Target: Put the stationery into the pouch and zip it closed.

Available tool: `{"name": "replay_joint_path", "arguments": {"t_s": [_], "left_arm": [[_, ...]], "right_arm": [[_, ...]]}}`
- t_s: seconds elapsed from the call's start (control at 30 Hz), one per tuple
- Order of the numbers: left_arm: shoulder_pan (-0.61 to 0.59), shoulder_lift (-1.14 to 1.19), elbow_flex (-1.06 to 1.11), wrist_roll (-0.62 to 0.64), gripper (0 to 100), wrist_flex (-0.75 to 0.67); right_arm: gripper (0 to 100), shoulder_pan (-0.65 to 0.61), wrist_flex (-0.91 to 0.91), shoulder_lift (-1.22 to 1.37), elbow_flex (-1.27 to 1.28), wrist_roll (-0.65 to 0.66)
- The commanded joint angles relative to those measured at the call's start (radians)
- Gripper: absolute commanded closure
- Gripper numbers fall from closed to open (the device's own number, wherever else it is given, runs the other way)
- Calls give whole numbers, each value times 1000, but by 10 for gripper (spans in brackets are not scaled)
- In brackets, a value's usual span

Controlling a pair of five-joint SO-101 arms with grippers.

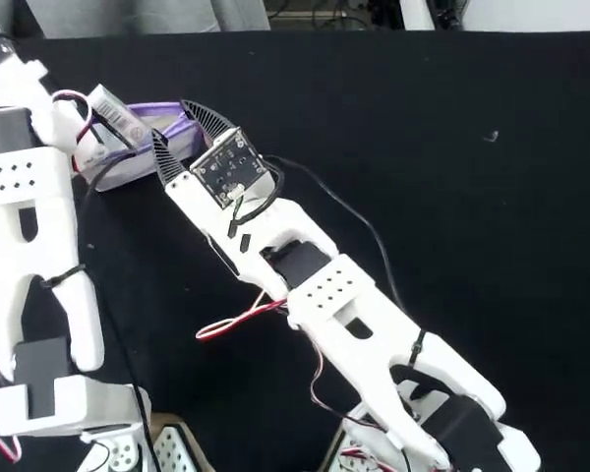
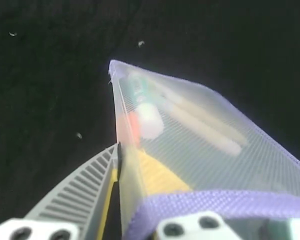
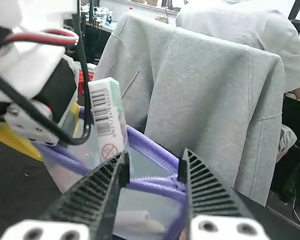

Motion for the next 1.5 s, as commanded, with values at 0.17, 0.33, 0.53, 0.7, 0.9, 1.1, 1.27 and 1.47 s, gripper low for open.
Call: {"name": "replay_joint_path", "arguments": {"t_s": [0.17,0.33,0.53,0.7,0.9,1.1,1.27,1.47], "left_arm": [[25,-57,-170,-8,971,130],[28,-87,-16,-9,971,32],[27,-121,33,-25,971,26],[21,-112,59,-66,971,25],[19,-120,64,-66,971,25],[21,-115,59,-66,971,25],[19,-115,64,-66,971,25],[19,-112,64,-66,971,25]], "right_arm": [[836,-12,8,-48,-124,5],[836,-12,46,-47,-145,11],[836,-34,196,-36,-214,11],[832,-40,371,48,-340,11],[832,-41,623,140,-552,12],[832,-64,815,148,-680,14],[832,-106,885,150,-716,97],[832,-109,887,150,-713,117]]}}
